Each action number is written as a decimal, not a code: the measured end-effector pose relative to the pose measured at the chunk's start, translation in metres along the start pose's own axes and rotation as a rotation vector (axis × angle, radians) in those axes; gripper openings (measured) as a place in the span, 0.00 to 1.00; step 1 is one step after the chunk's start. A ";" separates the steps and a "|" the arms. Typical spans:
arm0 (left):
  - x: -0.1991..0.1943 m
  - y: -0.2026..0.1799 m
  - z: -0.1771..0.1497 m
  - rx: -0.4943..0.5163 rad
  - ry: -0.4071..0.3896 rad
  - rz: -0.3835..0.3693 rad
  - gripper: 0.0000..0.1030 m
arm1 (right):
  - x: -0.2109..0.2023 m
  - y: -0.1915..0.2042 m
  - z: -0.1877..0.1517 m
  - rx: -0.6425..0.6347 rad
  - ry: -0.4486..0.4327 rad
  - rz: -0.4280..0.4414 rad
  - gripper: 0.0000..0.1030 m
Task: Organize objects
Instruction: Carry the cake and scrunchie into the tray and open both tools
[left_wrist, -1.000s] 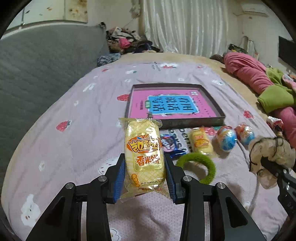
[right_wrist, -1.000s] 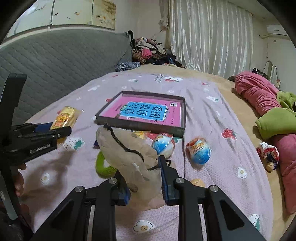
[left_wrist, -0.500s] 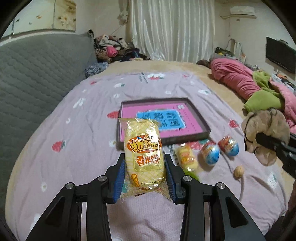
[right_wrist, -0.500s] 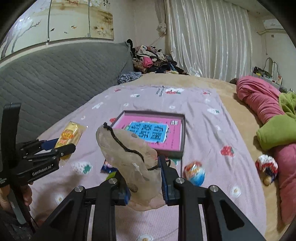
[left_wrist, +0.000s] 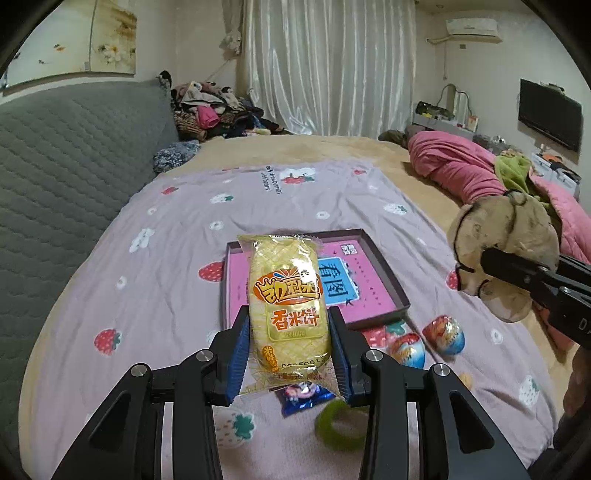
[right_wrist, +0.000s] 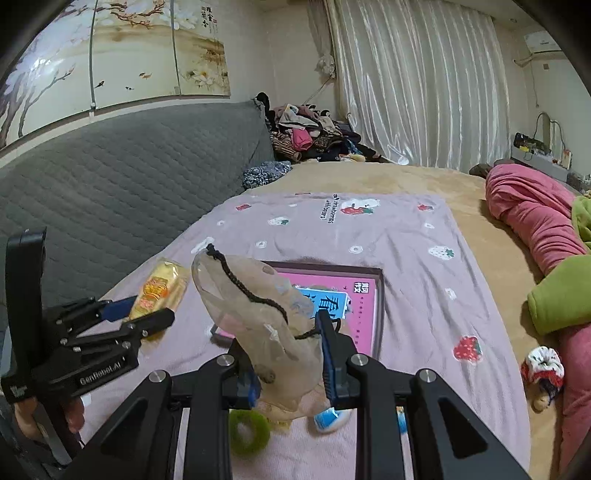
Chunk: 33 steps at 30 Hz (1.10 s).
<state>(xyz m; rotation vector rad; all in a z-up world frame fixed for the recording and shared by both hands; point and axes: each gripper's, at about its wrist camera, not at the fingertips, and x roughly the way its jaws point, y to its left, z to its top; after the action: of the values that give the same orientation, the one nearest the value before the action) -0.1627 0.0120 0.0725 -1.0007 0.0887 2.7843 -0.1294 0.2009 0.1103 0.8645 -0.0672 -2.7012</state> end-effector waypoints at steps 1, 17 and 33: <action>0.004 0.000 0.003 0.001 0.004 -0.002 0.40 | 0.003 0.000 0.002 0.002 -0.002 0.001 0.25; 0.100 0.004 0.057 0.006 0.065 -0.013 0.40 | 0.107 -0.027 0.043 0.006 0.071 -0.026 0.25; 0.264 0.011 0.070 -0.011 0.216 0.002 0.40 | 0.260 -0.083 0.026 0.108 0.295 -0.067 0.25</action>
<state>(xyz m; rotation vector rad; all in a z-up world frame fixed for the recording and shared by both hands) -0.4089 0.0490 -0.0414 -1.3011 0.1032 2.6709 -0.3673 0.2010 -0.0251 1.3091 -0.1214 -2.6186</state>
